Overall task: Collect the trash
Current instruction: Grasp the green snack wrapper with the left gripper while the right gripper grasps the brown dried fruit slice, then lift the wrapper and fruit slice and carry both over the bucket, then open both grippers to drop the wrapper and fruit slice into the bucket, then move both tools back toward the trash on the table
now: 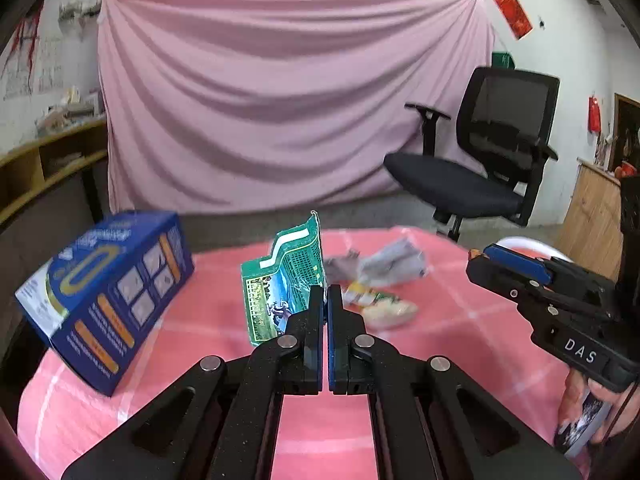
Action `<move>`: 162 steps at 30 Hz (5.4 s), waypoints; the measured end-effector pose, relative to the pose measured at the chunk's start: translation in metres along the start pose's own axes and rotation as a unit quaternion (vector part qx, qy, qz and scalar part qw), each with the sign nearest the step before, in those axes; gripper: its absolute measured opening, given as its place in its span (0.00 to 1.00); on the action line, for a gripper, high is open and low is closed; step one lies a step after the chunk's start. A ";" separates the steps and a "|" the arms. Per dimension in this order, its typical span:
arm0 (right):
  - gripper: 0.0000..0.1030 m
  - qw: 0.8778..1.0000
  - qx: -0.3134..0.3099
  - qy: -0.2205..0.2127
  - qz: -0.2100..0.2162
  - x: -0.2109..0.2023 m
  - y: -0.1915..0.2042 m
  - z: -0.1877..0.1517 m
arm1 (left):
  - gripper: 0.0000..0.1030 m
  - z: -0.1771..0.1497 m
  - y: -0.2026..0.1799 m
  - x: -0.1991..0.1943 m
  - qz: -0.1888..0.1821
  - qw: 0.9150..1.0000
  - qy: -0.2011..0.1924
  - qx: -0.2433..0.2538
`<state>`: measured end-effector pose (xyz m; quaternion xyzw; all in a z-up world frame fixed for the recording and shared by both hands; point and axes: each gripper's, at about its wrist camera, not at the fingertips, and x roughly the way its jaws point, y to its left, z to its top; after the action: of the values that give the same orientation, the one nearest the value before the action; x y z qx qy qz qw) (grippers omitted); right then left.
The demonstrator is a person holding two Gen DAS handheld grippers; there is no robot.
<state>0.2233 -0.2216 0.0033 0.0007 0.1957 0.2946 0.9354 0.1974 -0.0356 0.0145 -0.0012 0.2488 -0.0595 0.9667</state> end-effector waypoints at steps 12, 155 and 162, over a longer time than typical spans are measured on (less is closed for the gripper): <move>0.27 0.985 -0.010 -0.141 -0.103 -0.061 -0.020 0.010 | 0.00 0.034 -0.054 -0.022 -0.027 0.994 -0.108 0.019; 0.98 0.996 0.003 0.066 -0.064 0.051 -0.026 0.004 | 0.96 -0.002 0.045 0.040 0.103 0.994 0.018 -0.028; 0.85 0.986 0.011 0.163 -0.018 0.085 -0.024 -0.004 | 0.62 -0.005 0.052 0.065 0.074 0.992 0.093 -0.032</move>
<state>0.2987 -0.1952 -0.0342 -0.0403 0.3490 0.2715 0.8960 0.2574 0.0090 -0.0229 -0.0078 0.3388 0.0200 0.9406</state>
